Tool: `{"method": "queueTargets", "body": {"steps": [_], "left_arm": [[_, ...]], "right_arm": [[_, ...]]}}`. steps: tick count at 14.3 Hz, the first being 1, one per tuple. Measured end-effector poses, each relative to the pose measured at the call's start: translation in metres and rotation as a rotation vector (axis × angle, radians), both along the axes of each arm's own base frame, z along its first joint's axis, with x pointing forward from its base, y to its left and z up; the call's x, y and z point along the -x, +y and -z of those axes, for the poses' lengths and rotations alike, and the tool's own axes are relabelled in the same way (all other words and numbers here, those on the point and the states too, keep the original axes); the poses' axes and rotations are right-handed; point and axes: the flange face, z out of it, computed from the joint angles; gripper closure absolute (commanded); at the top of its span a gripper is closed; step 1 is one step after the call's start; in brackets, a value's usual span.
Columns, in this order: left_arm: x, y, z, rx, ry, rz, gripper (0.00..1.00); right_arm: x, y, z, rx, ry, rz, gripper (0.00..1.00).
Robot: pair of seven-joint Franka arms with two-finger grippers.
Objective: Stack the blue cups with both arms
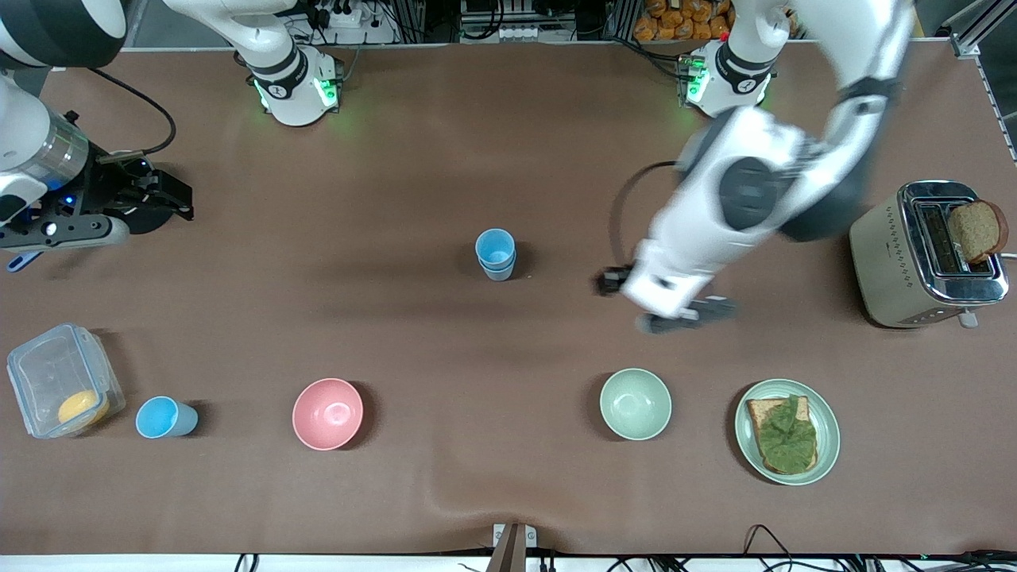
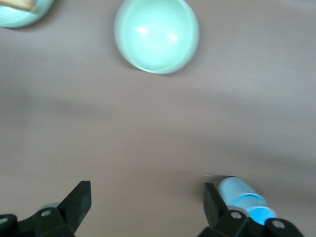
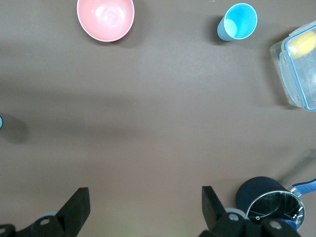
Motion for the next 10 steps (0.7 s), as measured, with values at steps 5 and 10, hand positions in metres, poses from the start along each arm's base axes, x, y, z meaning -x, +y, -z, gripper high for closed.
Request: {"method": "queueTargets", "body": {"steps": [5,10], "left_arm": [[-0.03,0.097,-0.012,-0.032,0.001,0.04,0.0],[-0.031,0.131,-0.032,-0.078,-0.019,0.147,0.0]], "right_arm": [[0.0,0.0,0.0,0.0,0.001,0.0,0.0],[0.0,0.0,0.001,0.0,0.003,0.001,0.0]]}}
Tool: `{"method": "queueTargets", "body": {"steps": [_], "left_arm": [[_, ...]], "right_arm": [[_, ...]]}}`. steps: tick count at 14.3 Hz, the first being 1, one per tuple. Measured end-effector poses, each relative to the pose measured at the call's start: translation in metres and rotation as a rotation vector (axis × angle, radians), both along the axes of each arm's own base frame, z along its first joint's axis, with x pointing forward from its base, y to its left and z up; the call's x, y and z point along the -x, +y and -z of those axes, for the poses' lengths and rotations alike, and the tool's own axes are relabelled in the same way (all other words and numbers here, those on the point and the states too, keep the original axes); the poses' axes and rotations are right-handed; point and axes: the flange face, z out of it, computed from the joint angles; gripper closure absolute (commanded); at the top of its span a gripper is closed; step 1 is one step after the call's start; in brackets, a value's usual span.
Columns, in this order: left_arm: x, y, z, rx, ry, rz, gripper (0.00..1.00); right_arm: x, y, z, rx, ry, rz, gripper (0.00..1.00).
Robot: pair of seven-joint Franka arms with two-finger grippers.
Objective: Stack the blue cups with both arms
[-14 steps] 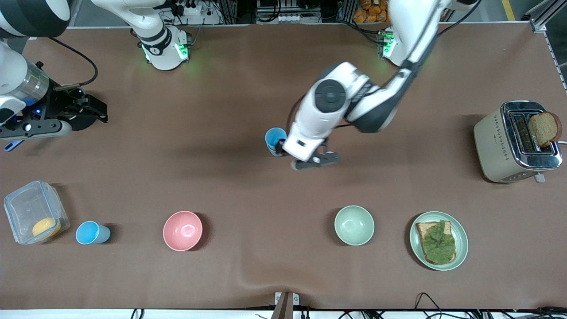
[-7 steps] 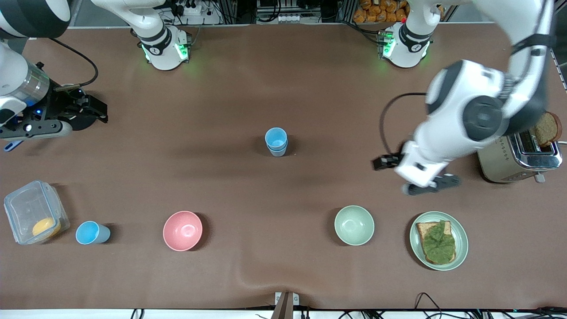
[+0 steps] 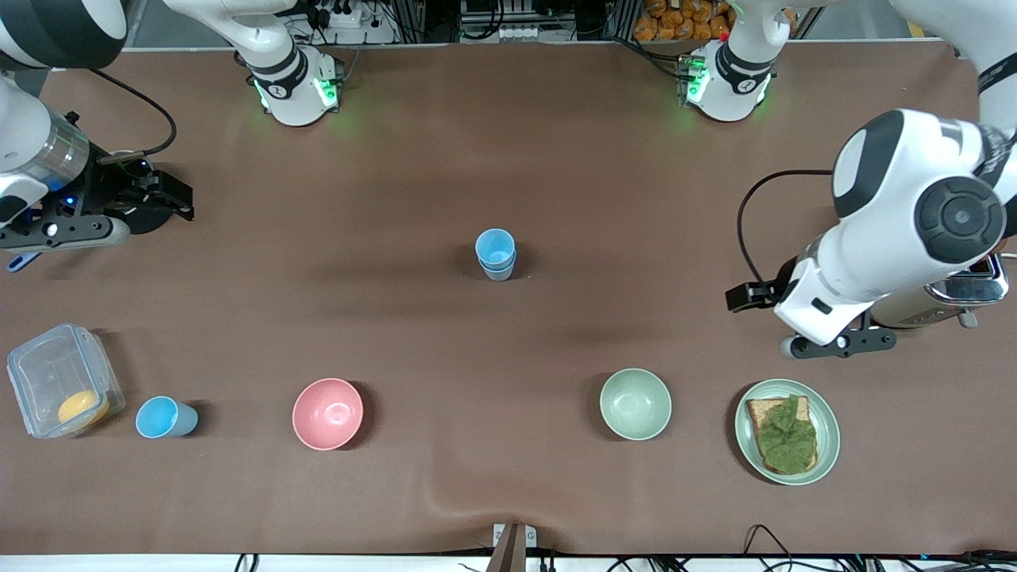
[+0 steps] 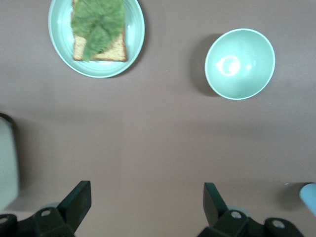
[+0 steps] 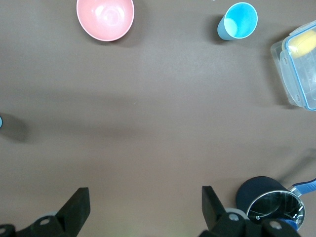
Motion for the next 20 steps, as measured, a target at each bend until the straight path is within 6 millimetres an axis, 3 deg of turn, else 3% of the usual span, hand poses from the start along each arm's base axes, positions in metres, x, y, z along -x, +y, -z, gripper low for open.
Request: {"method": "queueTargets", "body": {"steps": [5,10,13,16,20], "left_arm": [[-0.002,0.084,-0.026,0.0,-0.013,0.046,0.0],[0.023,0.129,-0.059,-0.023,-0.001,0.014,0.0],[0.043,0.127,-0.085,-0.002,-0.018,0.003,0.0],[0.077,0.114,-0.112,0.026,-0.034,0.019,0.0],[0.125,0.099,-0.123,0.027,-0.029,0.053,0.0]], "right_arm": [[0.0,0.001,0.001,0.0,0.001,-0.001,0.0],[0.0,0.001,0.001,0.0,0.001,-0.001,0.0],[0.0,0.001,0.001,0.0,0.002,-0.002,0.0],[0.0,0.001,0.001,0.0,0.002,-0.002,0.0],[0.0,0.001,0.001,0.0,0.002,-0.002,0.0]]}}
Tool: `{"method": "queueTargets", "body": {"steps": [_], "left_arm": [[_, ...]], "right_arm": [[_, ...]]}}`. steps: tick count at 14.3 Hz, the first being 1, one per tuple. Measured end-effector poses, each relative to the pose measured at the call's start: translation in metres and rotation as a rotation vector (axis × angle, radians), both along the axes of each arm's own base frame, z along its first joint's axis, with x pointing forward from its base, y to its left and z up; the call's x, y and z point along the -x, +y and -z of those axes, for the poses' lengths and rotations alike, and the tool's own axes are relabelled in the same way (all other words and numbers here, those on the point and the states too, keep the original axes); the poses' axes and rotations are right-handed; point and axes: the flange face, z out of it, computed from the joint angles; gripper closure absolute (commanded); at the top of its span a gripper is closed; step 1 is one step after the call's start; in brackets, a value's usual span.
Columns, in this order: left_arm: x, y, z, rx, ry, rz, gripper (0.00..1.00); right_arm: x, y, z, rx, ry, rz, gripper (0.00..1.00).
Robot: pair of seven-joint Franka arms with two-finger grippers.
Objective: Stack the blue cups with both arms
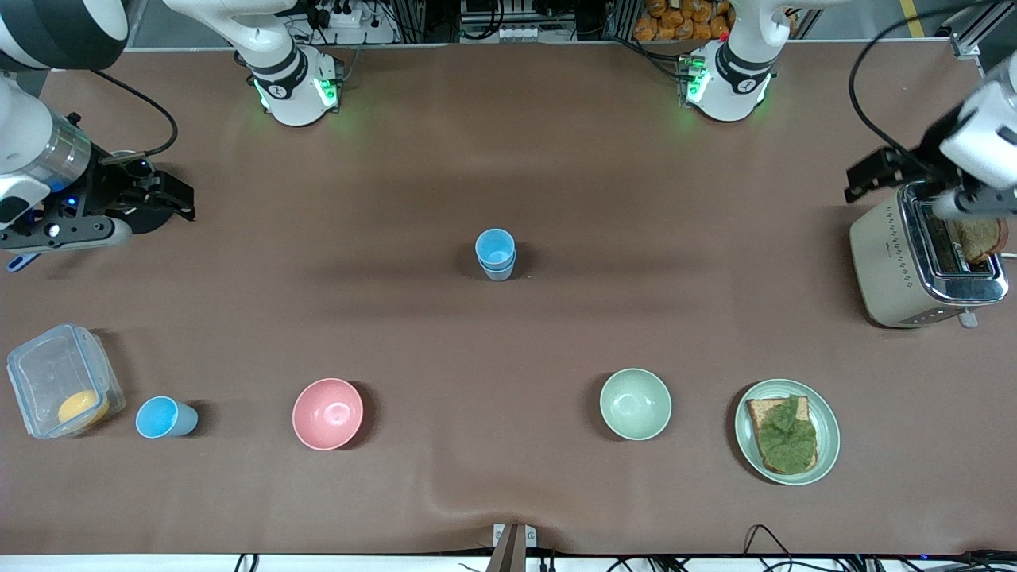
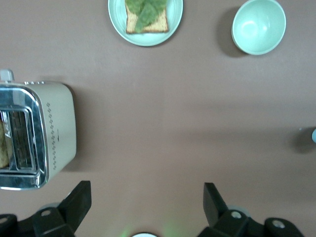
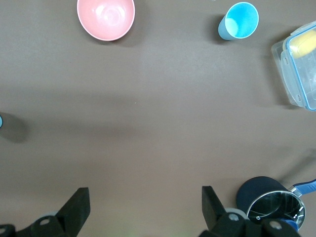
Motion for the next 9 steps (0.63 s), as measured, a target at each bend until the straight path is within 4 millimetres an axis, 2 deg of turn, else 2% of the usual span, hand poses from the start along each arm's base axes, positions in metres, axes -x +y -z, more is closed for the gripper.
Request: {"method": "queueTargets", "body": {"steps": [2,5,9], "left_arm": [[0.007,0.001,0.003,0.0,0.006,0.002,0.0],[0.006,0.006,0.003,0.005,-0.005,0.051,0.0],[0.004,0.034,-0.009,0.012,-0.03,0.12,0.0]], "right_arm": [[0.0,0.0,0.0,0.0,0.0,0.0,0.0],[0.0,0.0,0.001,0.0,0.001,0.0,0.0],[0.0,0.0,0.001,0.0,0.002,0.0,0.0]]}}
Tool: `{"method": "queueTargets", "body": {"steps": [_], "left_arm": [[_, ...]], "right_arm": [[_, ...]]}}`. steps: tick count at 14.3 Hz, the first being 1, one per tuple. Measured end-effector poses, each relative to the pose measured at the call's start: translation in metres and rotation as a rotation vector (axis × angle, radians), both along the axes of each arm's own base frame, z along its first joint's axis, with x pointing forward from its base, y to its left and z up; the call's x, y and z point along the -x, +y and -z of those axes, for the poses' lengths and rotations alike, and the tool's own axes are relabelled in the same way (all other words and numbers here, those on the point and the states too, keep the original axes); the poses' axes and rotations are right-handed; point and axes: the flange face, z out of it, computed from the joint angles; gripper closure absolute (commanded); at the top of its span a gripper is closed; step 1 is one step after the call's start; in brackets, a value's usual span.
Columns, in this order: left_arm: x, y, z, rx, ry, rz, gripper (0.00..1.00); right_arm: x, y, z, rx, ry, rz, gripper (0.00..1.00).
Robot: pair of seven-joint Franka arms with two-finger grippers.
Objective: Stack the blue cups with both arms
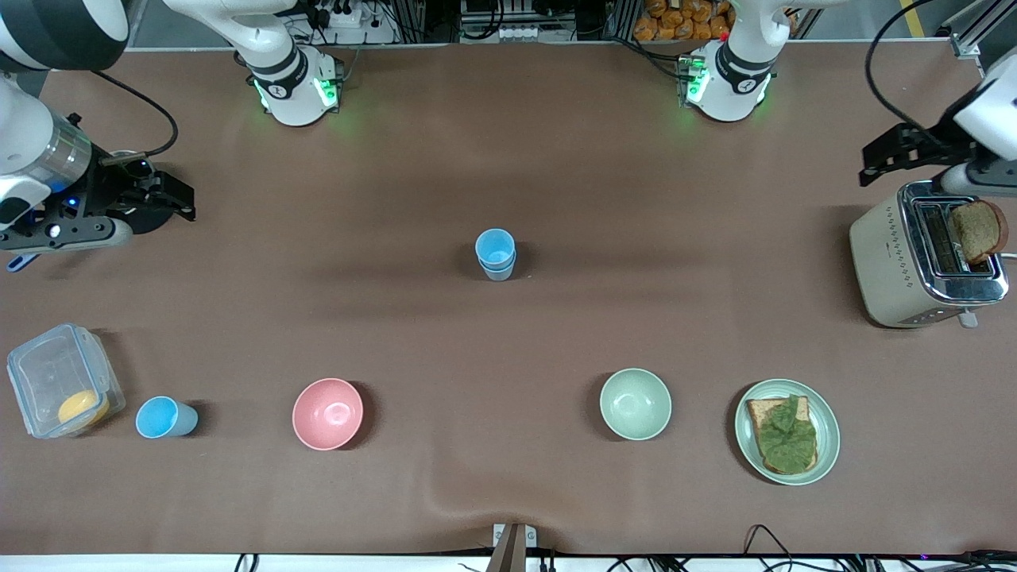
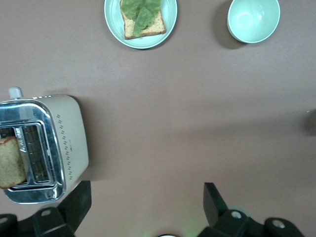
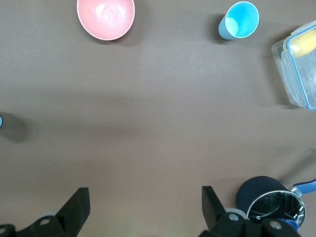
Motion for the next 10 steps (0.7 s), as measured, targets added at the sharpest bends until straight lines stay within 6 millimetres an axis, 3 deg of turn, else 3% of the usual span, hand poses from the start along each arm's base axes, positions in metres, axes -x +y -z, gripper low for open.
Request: {"method": "queueTargets", "body": {"steps": [10], "left_arm": [[0.0043,0.0033,-0.0069,0.0,0.022,-0.002,0.0]], "right_arm": [[0.0,0.0002,0.0011,0.0,0.005,0.0,0.0]]}}
